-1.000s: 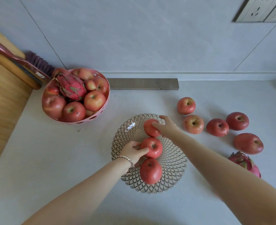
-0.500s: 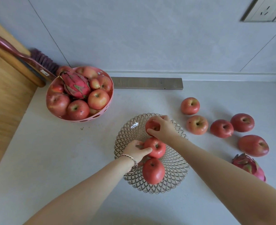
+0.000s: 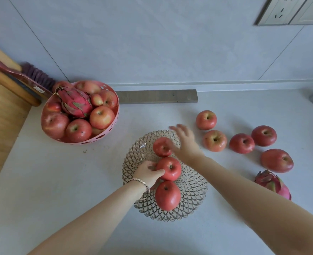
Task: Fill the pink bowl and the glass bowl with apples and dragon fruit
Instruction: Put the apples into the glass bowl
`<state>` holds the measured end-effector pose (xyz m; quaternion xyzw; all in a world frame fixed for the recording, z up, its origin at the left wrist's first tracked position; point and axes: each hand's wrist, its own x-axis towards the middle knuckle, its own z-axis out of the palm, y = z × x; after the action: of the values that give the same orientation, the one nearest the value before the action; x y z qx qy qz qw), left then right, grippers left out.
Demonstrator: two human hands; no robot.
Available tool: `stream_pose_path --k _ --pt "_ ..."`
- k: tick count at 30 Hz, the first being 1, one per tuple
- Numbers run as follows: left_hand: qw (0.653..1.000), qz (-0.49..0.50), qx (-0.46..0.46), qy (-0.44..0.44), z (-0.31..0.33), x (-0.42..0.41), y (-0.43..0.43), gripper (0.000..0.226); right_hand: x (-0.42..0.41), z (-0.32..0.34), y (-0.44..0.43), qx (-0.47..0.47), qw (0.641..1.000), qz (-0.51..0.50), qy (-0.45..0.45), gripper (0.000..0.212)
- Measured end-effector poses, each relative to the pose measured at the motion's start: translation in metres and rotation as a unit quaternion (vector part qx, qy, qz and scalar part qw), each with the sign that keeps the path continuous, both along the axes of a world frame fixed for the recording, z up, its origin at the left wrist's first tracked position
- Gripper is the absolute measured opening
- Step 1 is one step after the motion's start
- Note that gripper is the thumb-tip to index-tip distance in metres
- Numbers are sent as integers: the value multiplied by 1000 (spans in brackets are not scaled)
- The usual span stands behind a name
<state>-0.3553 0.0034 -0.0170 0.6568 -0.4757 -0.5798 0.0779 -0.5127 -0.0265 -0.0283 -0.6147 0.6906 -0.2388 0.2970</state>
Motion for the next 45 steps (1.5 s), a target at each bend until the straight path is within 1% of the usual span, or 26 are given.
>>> stream_pose_path --k 1,2,3,4,5,7,9,11,13,14,16,18,20,22,23,24,25,27,29,30,32,34,37,40,43,45 --pt "1000 -15 -21 -18 2 0 0 40 -10 1 2 -56 996 -71 11 49" --pt "998 -30 -51 -38 4 -1 0 40 -24 2 3 -78 987 -136 37 51" --pt "994 -38 -84 -56 7 0 -1 41 -39 3 3 -52 980 -181 67 52" --pt "990 -43 -116 -68 10 -2 -2 41 -56 4 3 11 975 -201 92 54" --pt "986 -42 -146 -75 14 -3 -3 40 -70 2 4 80 971 -186 126 58" --pt "974 -41 -205 -89 23 -10 -6 39 -93 -2 7 171 954 -72 234 70" --pt "959 -56 -258 -100 31 -19 -9 36 -105 -7 11 177 931 28 318 78" --pt "951 -84 -285 -85 37 -30 -9 32 -112 -10 11 145 925 47 349 75" --pt "949 -110 -288 -58 40 -39 -7 30 -112 -12 12 129 931 27 341 73" --pt "952 -118 -279 -44 42 -43 -6 30 -112 -12 14 127 942 -8 310 74" --pt "962 -107 -250 -9 45 -50 -5 30 -111 -5 20 108 969 -122 187 74" --pt "977 -63 -199 34 51 -58 -6 31 -108 13 27 69 977 -196 35 71" --pt "987 -5 -98 128 57 -67 -9 43 -102 33 36 43 973 -193 -116 69" --pt "965 57 34 254 62 -79 -11 64 -93 55 48 31 966 -137 -215 70" --pt "946 84 85 300 65 -85 -12 69 -89 63 55 26 966 -103 -234 71" --pt "932 101 118 327 66 -91 -13 68 -86 69 60 23 970 -66 -234 74" --pt "926 108 135 335 67 -94 -12 59 -86 73 64 27 976 -23 -214 79" --pt "943 97 126 293 66 -97 -7 37 -96 76 66 61 988 78 -120 88" --pt "961 80 110 242 59 -94 -3 36 -118 66 59 117 984 134 4 95" --pt "964 82 107 230 57 -91 -1 38 -131 58 53 145 980 118 65 97" --pt "959 111 117 232 60 -84 0 32 -153 40 41 181 967 19 177 96" --pt "946 151 132 255 63 -74 -2 28 -166 22 35 216 944 -73 239 87" --pt "938 149 125 287 65 -53 -5 42 -169 -1 37 251 931 -97 248 77" --pt "939 142 122 289 63 -27 -6 67 -171 -10 41 222 941 -129 221 70" --pt "957 133 83 246 58 -2 -3 69 -161 0 40 206 949 -176 159 72" --pt "970 132 30 204 53 11 -2 71 -145 12 38 152 965 -159 142 78"
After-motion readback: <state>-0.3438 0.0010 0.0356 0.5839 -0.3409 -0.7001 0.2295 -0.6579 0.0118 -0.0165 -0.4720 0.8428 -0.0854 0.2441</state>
